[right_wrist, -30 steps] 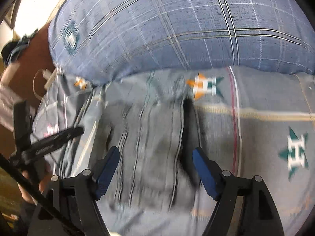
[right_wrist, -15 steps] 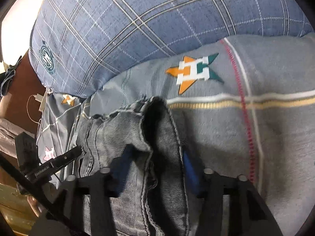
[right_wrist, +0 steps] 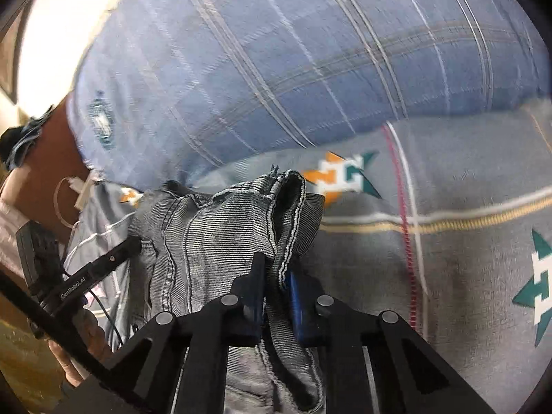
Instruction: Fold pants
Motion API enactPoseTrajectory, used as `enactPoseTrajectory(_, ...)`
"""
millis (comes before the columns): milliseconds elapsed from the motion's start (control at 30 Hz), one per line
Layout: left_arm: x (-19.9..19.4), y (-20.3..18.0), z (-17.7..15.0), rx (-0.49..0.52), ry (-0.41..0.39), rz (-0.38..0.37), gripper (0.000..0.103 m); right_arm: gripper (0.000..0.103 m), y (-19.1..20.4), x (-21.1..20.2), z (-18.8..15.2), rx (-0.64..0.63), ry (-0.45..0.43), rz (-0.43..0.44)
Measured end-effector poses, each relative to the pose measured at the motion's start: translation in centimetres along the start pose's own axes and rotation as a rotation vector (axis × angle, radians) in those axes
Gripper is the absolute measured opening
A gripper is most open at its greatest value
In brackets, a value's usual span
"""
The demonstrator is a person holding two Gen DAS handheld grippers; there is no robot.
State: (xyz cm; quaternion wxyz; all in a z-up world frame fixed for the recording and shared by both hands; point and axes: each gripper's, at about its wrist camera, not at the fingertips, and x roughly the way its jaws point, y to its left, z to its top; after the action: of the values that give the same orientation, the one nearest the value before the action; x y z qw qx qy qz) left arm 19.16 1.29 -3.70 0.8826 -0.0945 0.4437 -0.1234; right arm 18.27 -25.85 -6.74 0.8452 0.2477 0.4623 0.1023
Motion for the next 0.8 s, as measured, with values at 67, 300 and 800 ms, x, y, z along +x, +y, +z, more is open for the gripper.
enactPoseTrajectory(67,0.9,0.6,-0.4,-0.025,0.048,0.016,0.030,0.026,-0.7,1.4,-0.3,0.021,0.043,-0.058)
enactPoseTrajectory(300,-0.8,1.0,-1.7,-0.067,0.178,-0.012,0.062,0.071,0.9,-1.3,-0.9,-0.018,0.056,-0.049)
enactPoseTrajectory(800,-1.3,-0.2,-5.1,-0.059,0.261,-0.029,0.033,0.023,-0.2,0.3,-4.7,0.066,0.172,-0.035)
